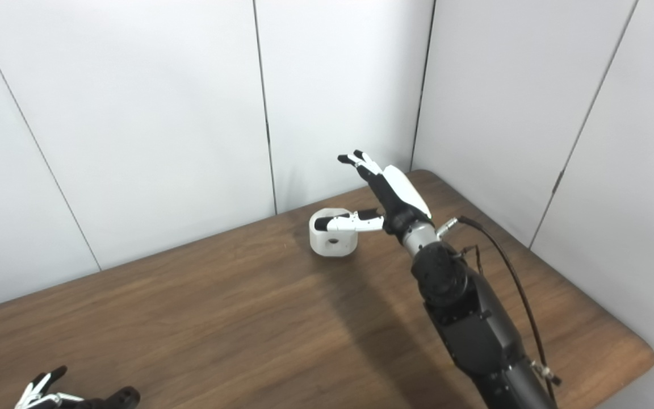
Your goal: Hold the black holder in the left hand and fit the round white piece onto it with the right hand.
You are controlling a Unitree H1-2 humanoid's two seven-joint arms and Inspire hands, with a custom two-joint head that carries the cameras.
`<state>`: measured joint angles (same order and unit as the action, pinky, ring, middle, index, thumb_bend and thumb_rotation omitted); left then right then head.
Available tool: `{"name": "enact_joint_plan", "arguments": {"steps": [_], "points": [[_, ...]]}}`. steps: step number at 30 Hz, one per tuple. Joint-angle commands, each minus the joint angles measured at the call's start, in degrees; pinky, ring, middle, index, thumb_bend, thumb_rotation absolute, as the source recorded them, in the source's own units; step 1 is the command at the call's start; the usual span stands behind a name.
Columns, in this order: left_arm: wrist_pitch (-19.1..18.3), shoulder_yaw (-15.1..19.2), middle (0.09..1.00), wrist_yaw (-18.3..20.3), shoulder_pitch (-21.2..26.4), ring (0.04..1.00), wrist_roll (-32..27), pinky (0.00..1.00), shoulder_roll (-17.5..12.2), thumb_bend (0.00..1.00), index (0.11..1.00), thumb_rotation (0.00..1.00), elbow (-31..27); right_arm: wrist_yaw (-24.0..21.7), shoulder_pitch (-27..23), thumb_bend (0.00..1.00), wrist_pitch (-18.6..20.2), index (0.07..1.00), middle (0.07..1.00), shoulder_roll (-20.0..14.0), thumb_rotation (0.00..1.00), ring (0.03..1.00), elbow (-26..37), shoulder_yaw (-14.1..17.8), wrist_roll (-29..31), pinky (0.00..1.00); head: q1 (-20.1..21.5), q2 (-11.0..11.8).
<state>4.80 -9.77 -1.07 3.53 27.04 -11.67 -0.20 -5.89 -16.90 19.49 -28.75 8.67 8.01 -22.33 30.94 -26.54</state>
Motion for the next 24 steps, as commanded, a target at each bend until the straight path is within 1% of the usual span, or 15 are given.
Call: {"name": "enact_joint_plan", "arguments": {"steps": [1, 4, 7, 11, 15, 19, 24], "points": [[0.52, 0.32, 0.933, -0.14, -0.75, 1.0, -0.06, 1.0, -1.05, 0.52, 0.482, 0.03, 2.48, -0.94, -3.08, 1.0, 0.98, 0.889, 1.0, -2.83, 0.48, 1.0, -0.49, -0.11, -0.48, 0.98, 0.13, 0.04], [0.96, 0.41, 0.932, -0.17, -0.75, 1.0, -0.17, 1.0, -1.07, 0.52, 0.482, 0.03, 2.68, -2.35, -4.13, 1.0, 1.2, 0.875, 1.0, -4.76, 0.47, 1.0, -3.78, -1.26, -0.34, 0.96, 0.32, 0.03], [0.96, 0.38, 0.933, -0.14, -0.79, 1.0, 0.09, 1.0, -1.13, 0.52, 0.482, 0.03, 2.59, -3.27, -5.25, 1.0, 0.9, 0.866, 1.0, -5.86, 0.46, 1.0, -6.85, -1.95, 0.38, 0.95, 0.38, 0.03], [0.71, 0.41, 0.933, -0.06, -0.9, 1.0, 0.14, 1.0, -1.08, 0.52, 0.482, 0.03, 2.39, -3.44, -6.55, 1.0, -1.2, 0.855, 1.0, -7.0, 0.45, 1.0, -11.44, -2.92, 1.16, 0.95, 0.38, -0.01], [0.55, 0.43, 0.931, -0.08, -1.18, 1.0, 0.24, 1.0, -1.01, 0.52, 0.482, 0.03, 1.89, -4.0, -7.5, 1.0, -2.05, 0.854, 1.0, -7.98, 0.46, 1.0, -14.4, -4.27, 1.04, 0.95, 0.27, -0.11], [0.49, 0.42, 0.93, -0.16, -1.35, 1.0, 0.4, 1.0, -0.98, 0.52, 0.482, 0.03, 1.67, -4.04, -8.41, 1.0, -3.13, 0.848, 1.0, -8.55, 0.46, 1.0, -17.31, -5.14, 1.26, 0.94, 0.24, -0.16], [0.58, 0.35, 0.933, 0.09, -1.51, 1.0, 0.32, 1.0, -1.03, 0.52, 0.482, 0.03, 1.43, -3.99, -9.17, 1.0, -3.92, 0.842, 1.0, -8.47, 0.47, 1.0, -20.69, -5.52, 1.84, 0.96, -0.05, -0.25]]}}
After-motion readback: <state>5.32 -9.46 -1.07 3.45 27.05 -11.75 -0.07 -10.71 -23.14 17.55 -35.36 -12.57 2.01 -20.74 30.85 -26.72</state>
